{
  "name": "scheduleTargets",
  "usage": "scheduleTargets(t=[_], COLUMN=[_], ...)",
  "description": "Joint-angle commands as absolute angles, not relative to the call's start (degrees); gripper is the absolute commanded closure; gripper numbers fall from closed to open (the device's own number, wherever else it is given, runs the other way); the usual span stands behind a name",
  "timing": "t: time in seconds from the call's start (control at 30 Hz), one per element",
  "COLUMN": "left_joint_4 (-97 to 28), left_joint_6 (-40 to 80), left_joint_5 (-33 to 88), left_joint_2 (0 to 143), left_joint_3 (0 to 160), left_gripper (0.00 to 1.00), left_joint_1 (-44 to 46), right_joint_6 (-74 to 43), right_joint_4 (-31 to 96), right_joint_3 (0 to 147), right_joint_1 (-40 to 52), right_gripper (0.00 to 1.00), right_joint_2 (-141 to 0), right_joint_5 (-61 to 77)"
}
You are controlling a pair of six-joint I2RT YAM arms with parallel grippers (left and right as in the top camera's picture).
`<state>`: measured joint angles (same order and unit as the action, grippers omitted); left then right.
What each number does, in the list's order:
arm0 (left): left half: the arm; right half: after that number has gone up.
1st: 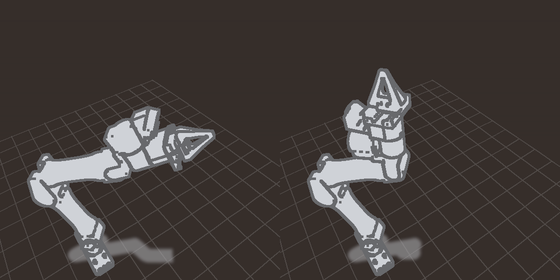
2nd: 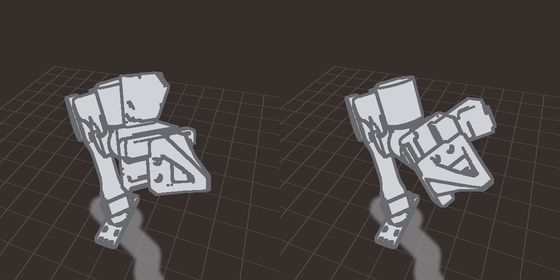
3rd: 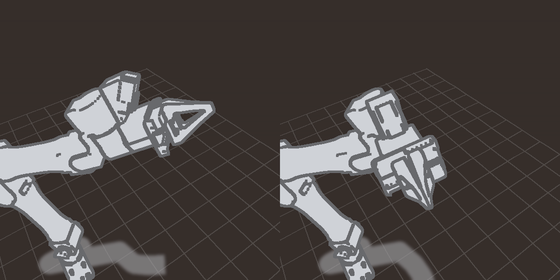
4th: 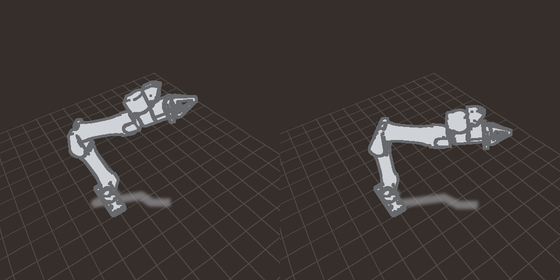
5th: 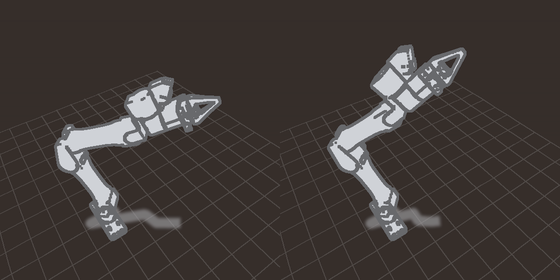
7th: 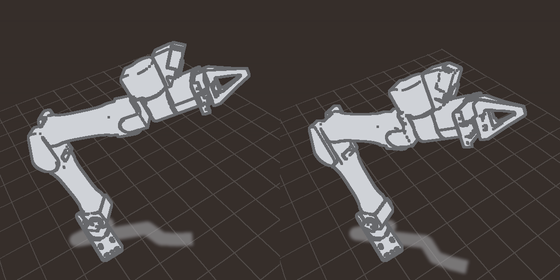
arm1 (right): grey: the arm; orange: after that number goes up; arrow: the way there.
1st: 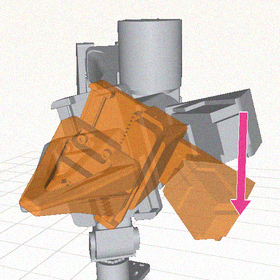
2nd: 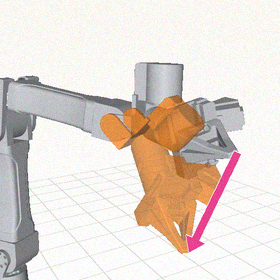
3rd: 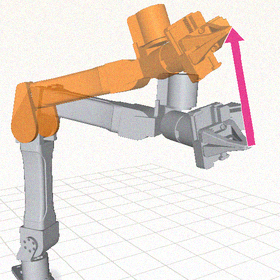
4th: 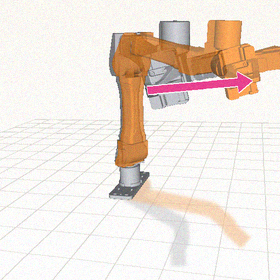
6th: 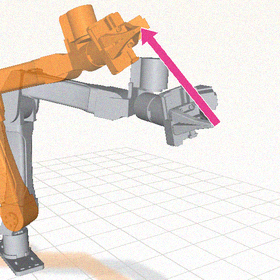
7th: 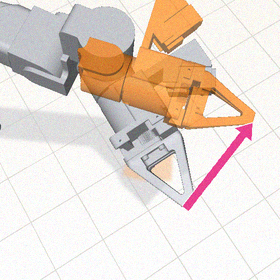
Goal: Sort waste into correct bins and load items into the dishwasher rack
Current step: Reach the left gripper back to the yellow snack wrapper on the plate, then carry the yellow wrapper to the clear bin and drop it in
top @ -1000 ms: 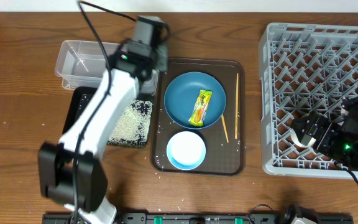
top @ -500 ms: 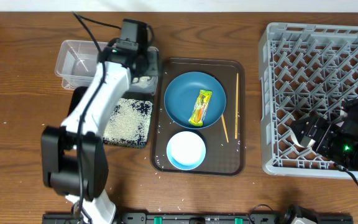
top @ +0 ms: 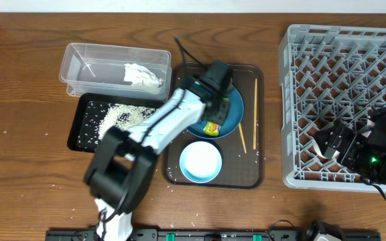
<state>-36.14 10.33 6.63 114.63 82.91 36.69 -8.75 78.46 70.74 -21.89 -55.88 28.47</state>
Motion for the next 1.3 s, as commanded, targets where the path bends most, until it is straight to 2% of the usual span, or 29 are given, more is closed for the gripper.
scheduleTargets(t=[0.0, 0.1, 0.13, 0.27, 0.33, 0.53, 0.63, 0.73, 0.87, 0.97, 1.03, 1.1, 1.27], left_joint_4=[-35.2, -35.0, -35.0, -35.7, -36.8, -40.0, -39.8, -38.6, -33.6, -29.8, -29.2, -29.9, -37.3], left_joint_6=[10.1, 10.1, 10.1, 10.1, 10.1, 10.1, 10.1, 10.1, 10.2, 10.4, 11.4, 11.9, 11.9], left_joint_5=[2.6, 1.9, 1.9, 1.9, 1.9, 1.8, -2.2, -6.8, -4.4, -0.8, -0.6, -0.3, 0.5], left_joint_2=[117.5, 119.7, 120.3, 119.2, 117.1, 107.3, 103.4, 102.7, 105.7, 109.3, 110.8, 110.9, 104.7], left_joint_3=[82.8, 82.8, 82.8, 83.8, 85.1, 89.2, 89.2, 89.2, 89.0, 89.0, 89.0, 89.0, 90.5], left_gripper=[0.51, 0.52, 0.57, 0.87, 0.94, 0.94, 0.94, 0.94, 0.94, 0.83, 0.67, 0.26, 0.23], left_joint_1=[38.4, 38.7, 38.7, 38.0, 37.5, 33.1, 28.9, 23.1, 16.3, 13.1, 11.9, 11.3, 12.1], right_joint_6=[-9.1, -9.1, -9.1, -9.1, -9.1, -9.1, -9.1, -9.1, -9.1, -9.1, -9.1, -9.1, -9.0], right_joint_4=[78.7, 78.7, 78.8, 78.9, 78.9, 78.9, 78.9, 79.0, 79.2, 79.3, 79.6, 79.8, 79.5], right_joint_3=[71.4, 71.4, 71.4, 71.4, 71.4, 71.4, 71.4, 71.4, 71.4, 71.4, 71.4, 71.4, 71.4], right_joint_1=[-21.3, -21.3, -21.3, -21.3, -21.3, -21.3, -21.3, -21.3, -21.3, -21.3, -21.3, -21.3, -21.3], right_gripper=[0.08, 0.08, 0.08, 0.07, 0.07, 0.07, 0.07, 0.07, 0.07, 0.07, 0.07, 0.07, 0.07], right_joint_2=[-55.9, -55.9, -55.9, -55.9, -55.9, -55.9, -55.9, -55.9, -55.9, -55.9, -55.9, -55.9, -55.9], right_joint_5=[28.3, 28.3, 28.3, 28.3, 28.3, 28.3, 28.3, 28.3, 28.3, 28.3, 28.3, 28.3, 28.3])
